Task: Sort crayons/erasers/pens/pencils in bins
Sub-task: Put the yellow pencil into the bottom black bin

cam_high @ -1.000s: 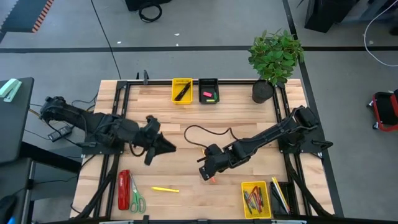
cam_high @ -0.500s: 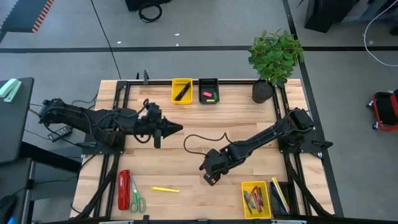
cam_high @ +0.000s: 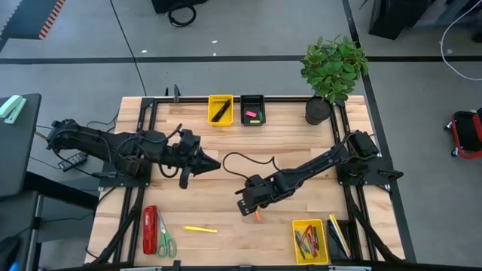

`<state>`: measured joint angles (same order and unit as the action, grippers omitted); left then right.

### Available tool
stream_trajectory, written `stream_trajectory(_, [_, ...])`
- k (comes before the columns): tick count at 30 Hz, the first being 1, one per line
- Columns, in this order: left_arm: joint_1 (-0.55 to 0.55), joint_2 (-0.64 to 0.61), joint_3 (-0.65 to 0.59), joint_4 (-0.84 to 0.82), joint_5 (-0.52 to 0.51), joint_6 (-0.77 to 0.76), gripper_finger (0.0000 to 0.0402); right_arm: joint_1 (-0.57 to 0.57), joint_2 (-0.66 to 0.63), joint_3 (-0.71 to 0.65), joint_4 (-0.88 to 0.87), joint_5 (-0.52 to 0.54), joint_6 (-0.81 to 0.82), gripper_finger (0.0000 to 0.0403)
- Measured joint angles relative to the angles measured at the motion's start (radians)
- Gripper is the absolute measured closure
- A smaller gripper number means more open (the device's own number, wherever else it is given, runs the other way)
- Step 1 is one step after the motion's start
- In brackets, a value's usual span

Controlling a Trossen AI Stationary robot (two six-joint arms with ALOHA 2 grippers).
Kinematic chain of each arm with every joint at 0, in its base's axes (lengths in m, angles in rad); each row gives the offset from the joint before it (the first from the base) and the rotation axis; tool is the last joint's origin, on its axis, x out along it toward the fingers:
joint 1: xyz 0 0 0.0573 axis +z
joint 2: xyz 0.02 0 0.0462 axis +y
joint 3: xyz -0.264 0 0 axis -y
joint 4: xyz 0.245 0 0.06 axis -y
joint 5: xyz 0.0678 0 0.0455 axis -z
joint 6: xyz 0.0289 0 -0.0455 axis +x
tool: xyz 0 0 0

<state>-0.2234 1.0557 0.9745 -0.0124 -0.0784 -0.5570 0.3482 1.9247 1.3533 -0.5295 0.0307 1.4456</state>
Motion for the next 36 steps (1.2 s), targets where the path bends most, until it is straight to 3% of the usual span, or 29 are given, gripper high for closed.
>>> stream_trajectory(13, [0.001, -0.004, 0.000, -0.055, 0.170, 0.072, 0.0380, 0.002, 0.062, 0.008, -0.009, -0.100, 0.099, 0.0211])
stream_trajectory(22, [0.002, 0.001, 0.000, -0.068, 0.181, 0.072, 0.0380, 0.010, 0.063, 0.008, -0.123, -0.072, 0.056, 0.0247])
stream_trajectory(32, [0.002, 0.001, 0.000, -0.067, 0.177, 0.020, 0.0390, 0.047, 0.063, 0.008, 0.063, -0.039, 0.084, 0.0256])
stream_trajectory(36, [0.002, 0.001, 0.000, -0.061, 0.176, 0.011, 0.0386, 0.062, 0.063, 0.008, 0.128, -0.039, 0.013, 0.0256])
